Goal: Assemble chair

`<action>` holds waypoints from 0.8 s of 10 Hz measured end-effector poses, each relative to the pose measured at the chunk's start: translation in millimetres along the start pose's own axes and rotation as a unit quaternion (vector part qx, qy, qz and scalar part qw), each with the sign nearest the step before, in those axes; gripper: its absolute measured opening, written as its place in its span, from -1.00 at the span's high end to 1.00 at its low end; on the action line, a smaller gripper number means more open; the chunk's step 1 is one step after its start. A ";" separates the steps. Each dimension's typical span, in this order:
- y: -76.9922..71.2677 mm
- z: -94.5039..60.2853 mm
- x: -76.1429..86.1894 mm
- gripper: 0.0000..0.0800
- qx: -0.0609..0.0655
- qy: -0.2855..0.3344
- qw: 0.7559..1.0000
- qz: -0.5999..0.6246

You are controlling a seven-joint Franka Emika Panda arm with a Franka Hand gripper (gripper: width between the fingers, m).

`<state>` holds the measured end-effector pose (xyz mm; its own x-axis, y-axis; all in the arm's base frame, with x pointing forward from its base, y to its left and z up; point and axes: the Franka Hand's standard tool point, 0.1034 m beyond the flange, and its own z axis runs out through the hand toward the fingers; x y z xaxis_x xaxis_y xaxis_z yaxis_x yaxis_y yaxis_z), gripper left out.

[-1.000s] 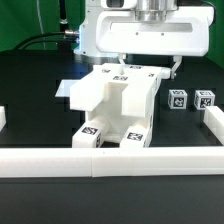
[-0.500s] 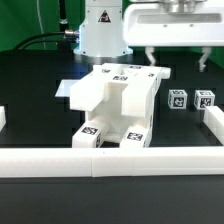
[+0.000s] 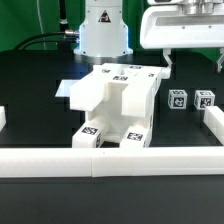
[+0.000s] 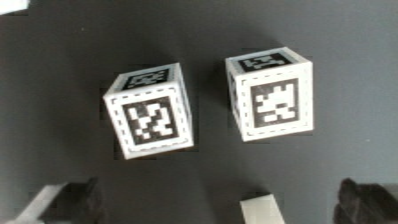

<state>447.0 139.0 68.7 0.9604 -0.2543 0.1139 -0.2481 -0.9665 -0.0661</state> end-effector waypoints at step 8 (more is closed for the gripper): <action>-38.2 20.0 4.3 -0.62 -0.002 -0.002 0.999 -0.043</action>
Offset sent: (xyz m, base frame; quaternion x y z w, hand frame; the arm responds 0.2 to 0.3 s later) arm 0.0235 0.0289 -0.0232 0.0103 0.0176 -0.0602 0.9980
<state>463.1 175.5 51.9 0.9788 -0.1697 0.1146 -0.1648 -0.9850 -0.0514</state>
